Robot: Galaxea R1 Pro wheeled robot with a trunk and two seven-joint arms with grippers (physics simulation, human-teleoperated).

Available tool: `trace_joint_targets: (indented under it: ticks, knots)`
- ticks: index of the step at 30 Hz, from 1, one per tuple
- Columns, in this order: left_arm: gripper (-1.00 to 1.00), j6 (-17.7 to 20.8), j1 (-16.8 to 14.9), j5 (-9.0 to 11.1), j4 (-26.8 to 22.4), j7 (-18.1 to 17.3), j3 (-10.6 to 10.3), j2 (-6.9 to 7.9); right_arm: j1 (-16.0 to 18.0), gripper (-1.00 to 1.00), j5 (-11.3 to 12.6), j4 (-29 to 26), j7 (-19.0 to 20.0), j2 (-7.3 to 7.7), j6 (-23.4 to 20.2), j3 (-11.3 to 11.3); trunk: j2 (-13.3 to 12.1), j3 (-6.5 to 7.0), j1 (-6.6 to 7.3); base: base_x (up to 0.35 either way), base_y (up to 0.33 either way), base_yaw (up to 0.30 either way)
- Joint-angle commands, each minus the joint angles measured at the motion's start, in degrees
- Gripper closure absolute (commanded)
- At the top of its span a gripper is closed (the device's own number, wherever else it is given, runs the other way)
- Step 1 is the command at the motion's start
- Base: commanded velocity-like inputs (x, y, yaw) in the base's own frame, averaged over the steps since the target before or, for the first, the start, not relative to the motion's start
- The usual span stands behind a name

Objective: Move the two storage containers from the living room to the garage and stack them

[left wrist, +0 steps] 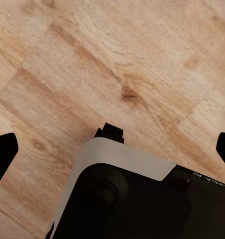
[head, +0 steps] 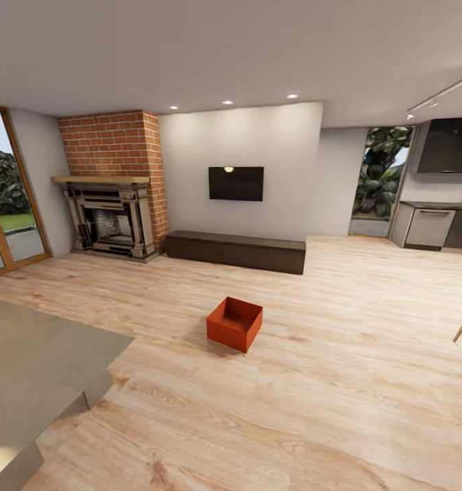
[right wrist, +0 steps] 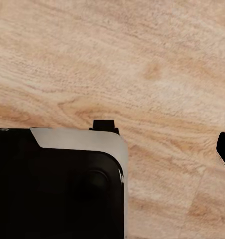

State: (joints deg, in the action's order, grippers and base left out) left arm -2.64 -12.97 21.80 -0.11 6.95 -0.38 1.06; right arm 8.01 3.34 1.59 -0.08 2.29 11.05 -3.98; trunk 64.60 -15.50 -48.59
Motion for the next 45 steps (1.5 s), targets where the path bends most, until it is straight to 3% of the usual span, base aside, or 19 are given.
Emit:
trace_joint_targets:
  ticks: [1,32,45]
  knots:
    - [-1.00,-0.16,-0.04,0.26,0.02,0.11,-0.06,-0.01,0.08,-1.00,0.35,0.17,-0.01,-0.01,0.31,-0.42,0.04,-0.07,-0.04,0.322,0.000,0.000]
    - [-1.00,-0.17,-0.04,0.26,0.02,0.11,-0.06,-0.01,0.08,-1.00,0.35,0.17,-0.01,-0.01,0.23,-0.51,0.04,-0.07,-0.04,0.322,0.001,0.000]
    - [-1.00,-0.17,-0.04,0.26,0.02,0.11,-0.06,-0.01,0.08,-1.00,0.35,0.17,-0.01,-0.07,0.12,-0.51,0.04,-0.07,-0.04,0.322,0.129,0.000]
